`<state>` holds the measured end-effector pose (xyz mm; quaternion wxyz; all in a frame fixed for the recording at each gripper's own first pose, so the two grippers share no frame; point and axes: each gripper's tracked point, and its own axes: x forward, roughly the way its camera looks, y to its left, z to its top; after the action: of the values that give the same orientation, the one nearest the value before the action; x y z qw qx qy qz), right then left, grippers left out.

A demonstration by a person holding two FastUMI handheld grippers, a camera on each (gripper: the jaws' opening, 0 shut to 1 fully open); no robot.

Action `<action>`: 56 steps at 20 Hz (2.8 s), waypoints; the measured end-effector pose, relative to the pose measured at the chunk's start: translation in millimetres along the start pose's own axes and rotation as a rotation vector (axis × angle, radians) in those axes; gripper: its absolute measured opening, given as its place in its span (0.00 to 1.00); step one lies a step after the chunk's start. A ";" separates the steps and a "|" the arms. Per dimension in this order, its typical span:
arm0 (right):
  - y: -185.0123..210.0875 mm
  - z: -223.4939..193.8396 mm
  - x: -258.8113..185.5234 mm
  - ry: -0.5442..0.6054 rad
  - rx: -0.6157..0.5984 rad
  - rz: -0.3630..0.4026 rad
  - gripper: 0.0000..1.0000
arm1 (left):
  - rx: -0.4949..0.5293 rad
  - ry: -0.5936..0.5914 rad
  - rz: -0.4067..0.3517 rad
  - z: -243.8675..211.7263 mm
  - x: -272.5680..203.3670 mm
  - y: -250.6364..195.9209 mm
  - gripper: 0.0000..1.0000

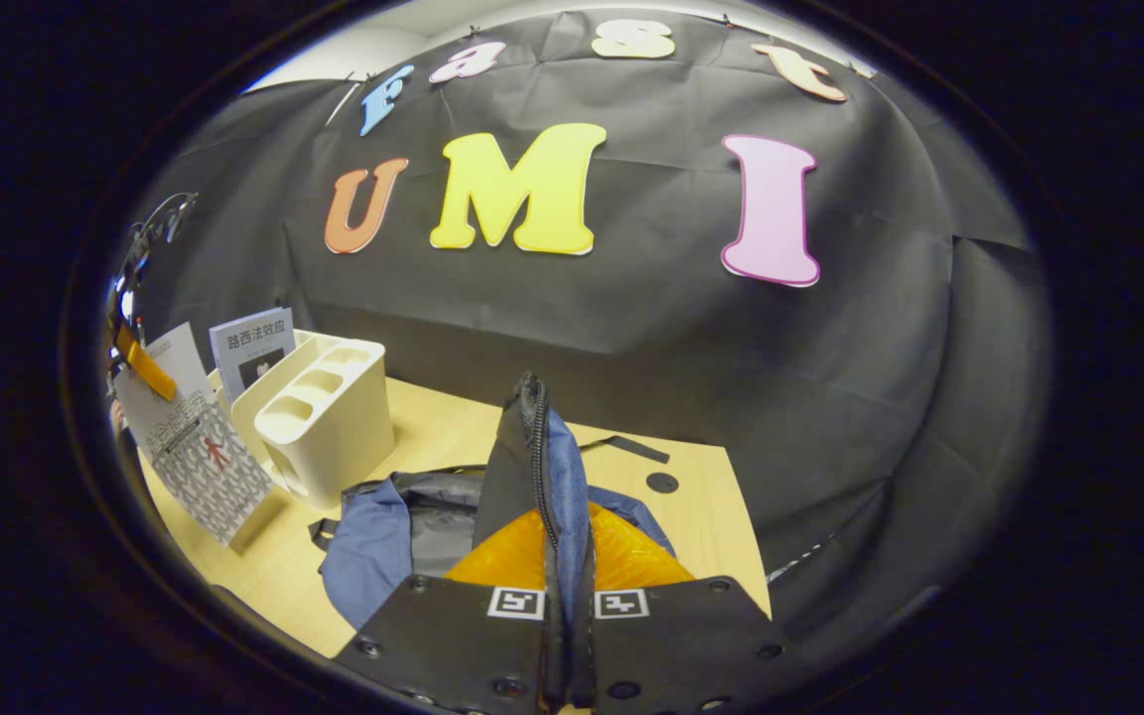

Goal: Open the schoolbag, grab two books from the bookshelf and put them into the schoolbag.

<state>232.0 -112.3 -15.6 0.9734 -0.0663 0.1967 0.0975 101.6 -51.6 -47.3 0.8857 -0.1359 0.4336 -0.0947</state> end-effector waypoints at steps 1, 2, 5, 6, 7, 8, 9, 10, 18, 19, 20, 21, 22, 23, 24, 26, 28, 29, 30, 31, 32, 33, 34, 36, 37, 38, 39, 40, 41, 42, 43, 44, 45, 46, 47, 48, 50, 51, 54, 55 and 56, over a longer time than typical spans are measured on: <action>1.2 -0.3 0.3 0.005 -0.004 -0.003 0.04 | -0.011 -0.004 -0.030 -2.5 -1.2 -9.0 0.47; 2.3 0.9 0.3 0.009 -0.009 -0.005 0.04 | -0.018 -0.012 -0.060 -4.4 -1.4 -18.8 0.47; 5.9 5.2 -1.9 0.018 -0.038 -0.020 0.04 | -0.027 -0.046 -0.168 -1.4 4.3 -59.0 0.47; 7.4 8.0 -2.5 0.021 -0.045 -0.023 0.04 | -0.031 -0.048 -0.203 -2.5 9.4 -71.5 0.47; 8.7 10.0 -3.8 0.022 -0.048 -0.023 0.04 | -0.039 -0.044 -0.232 -2.9 14.9 -82.8 0.47; 9.9 12.2 -4.1 0.027 -0.053 -0.024 0.04 | -0.046 -0.033 -0.262 -3.6 20.4 -94.3 0.47; 10.1 14.2 -4.9 0.028 -0.059 -0.026 0.04 | -0.052 -0.021 -0.298 -3.9 24.9 -105.6 0.47; 10.3 17.4 -5.3 0.030 -0.071 -0.030 0.04 | -0.067 -0.017 -0.329 -2.8 31.3 -116.0 0.47; 7.4 43.7 -9.6 -0.002 -0.084 -0.021 0.03 | -0.288 0.015 -0.490 12.0 99.1 -185.7 0.47; 7.2 43.4 -8.1 -0.002 -0.091 -0.021 0.04 | -0.318 0.014 -0.507 10.7 106.2 -193.8 0.47; 8.7 43.2 -7.1 0.002 -0.094 -0.014 0.03 | -0.341 0.005 -0.517 12.0 116.1 -201.9 0.47; 7.8 44.2 -6.8 0.000 -0.097 -0.012 0.03 | -0.353 -0.001 -0.511 10.4 127.9 -206.5 0.47; 6.8 46.0 -7.2 0.004 -0.101 -0.012 0.03 | -0.373 -0.008 -0.513 8.5 139.7 -211.7 0.47; 7.3 48.0 -8.9 0.001 -0.099 -0.006 0.03 | -0.398 -0.003 -0.525 6.0 149.8 -218.9 0.47; 10.3 49.3 -10.9 -0.005 -0.099 -0.001 0.04 | -0.413 0.015 -0.539 -0.3 159.2 -226.1 0.47; 13.4 54.4 -14.2 -0.016 -0.098 0.005 0.03 | -0.439 0.031 -0.556 -10.6 177.8 -238.5 0.47; 18.7 58.2 -21.0 -0.038 -0.107 0.007 0.04 | -0.447 0.008 -0.559 -16.7 196.0 -247.6 0.47; 23.2 59.4 -23.3 -0.048 -0.111 0.012 0.04 | -0.463 -0.009 -0.579 -17.4 201.4 -254.6 0.47; 25.9 60.4 -24.7 -0.057 -0.113 0.011 0.03 | -0.463 -0.027 -0.591 -19.4 206.8 -261.7 0.47; 26.4 61.6 -26.8 -0.066 -0.111 0.008 0.03 | -0.451 -0.064 -0.573 -19.8 211.7 -261.0 0.47; 28.2 62.7 -28.2 -0.074 -0.108 0.009 0.03 | -0.434 -0.102 -0.550 -21.7 219.4 -258.0 0.47; 31.0 62.5 -30.1 -0.080 -0.104 0.012 0.03 | -0.441 -0.118 -0.558 -22.9 223.2 -260.9 0.47; 33.1 63.6 -30.7 -0.087 -0.099 0.015 0.03 | -0.453 -0.127 -0.564 -25.8 225.0 -265.6 0.47; 36.1 64.4 -31.2 -0.101 -0.084 0.018 0.03 | -0.467 -0.126 -0.578 -32.7 233.1 -277.1 0.47; 37.2 64.5 -32.1 -0.109 -0.077 0.019 0.04 | -0.481 -0.126 -0.584 -35.1 236.1 -280.6 0.47; 36.9 64.3 -32.2 -0.113 -0.064 0.012 0.03 | -0.499 -0.132 -0.585 -36.1 240.0 -283.3 0.47; 36.1 63.6 -33.0 -0.122 -0.052 0.005 0.03 | -0.515 -0.140 -0.586 -36.3 243.1 -285.6 0.47; 37.5 62.4 -34.1 -0.123 -0.039 0.002 0.03 | -0.525 -0.149 -0.587 -37.6 245.8 -288.1 0.47; 38.8 60.7 -35.4 -0.130 -0.019 0.002 0.03 | -0.526 -0.150 -0.591 -39.9 249.4 -292.4 0.47; 41.3 60.2 -36.7 -0.137 0.003 0.007 0.04 | -0.529 -0.157 -0.592 -40.4 250.5 -295.9 0.47; 42.6 58.5 -38.0 -0.140 0.022 0.008 0.04 | -0.522 -0.168 -0.587 -39.9 252.9 -296.8 0.47; 43.1 57.6 -38.0 -0.144 0.038 0.003 0.04 | -0.518 -0.181 -0.577 -39.3 256.3 -296.7 0.47; 42.6 55.8 -38.1 -0.144 0.048 0.000 0.03 | -0.503 -0.185 -0.568 -39.3 258.3 -295.4 0.48; 42.8 53.6 -37.5 -0.140 0.053 -0.002 0.03 | -0.480 -0.192 -0.548 -41.0 261.3 -293.7 0.48; 41.1 51.4 -38.1 -0.137 0.064 -0.005 0.03 | -0.432 -0.189 -0.502 -46.0 267.5 -288.9 0.50; 39.5 49.7 -38.0 -0.134 0.076 -0.007 0.04 | -0.396 -0.186 -0.463 -49.3 273.2 -284.0 0.55; 36.0 45.4 -36.4 -0.126 0.101 -0.014 0.03 | -0.306 -0.160 -0.326 -55.0 284.5 -265.7 0.69; 32.9 41.7 -34.6 -0.118 0.112 -0.022 0.04 | -0.252 -0.133 -0.303 -60.3 288.1 -260.1 0.91; 31.1 34.6 -34.6 -0.106 0.155 -0.019 0.04 | -0.138 -0.125 -0.212 -53.9 278.9 -241.5 0.96; 29.5 31.3 -33.7 -0.103 0.160 -0.026 0.04 | -0.088 -0.141 -0.190 -49.5 273.7 -234.0 0.97; 26.4 28.7 -32.4 -0.099 0.157 -0.039 0.04 | -0.045 -0.149 -0.191 -48.3 266.0 -230.0 0.97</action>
<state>207.6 -87.1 21.0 0.9858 0.0112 0.1538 0.0658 213.0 -352.6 -198.8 0.8992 -0.2032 0.3536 -0.1584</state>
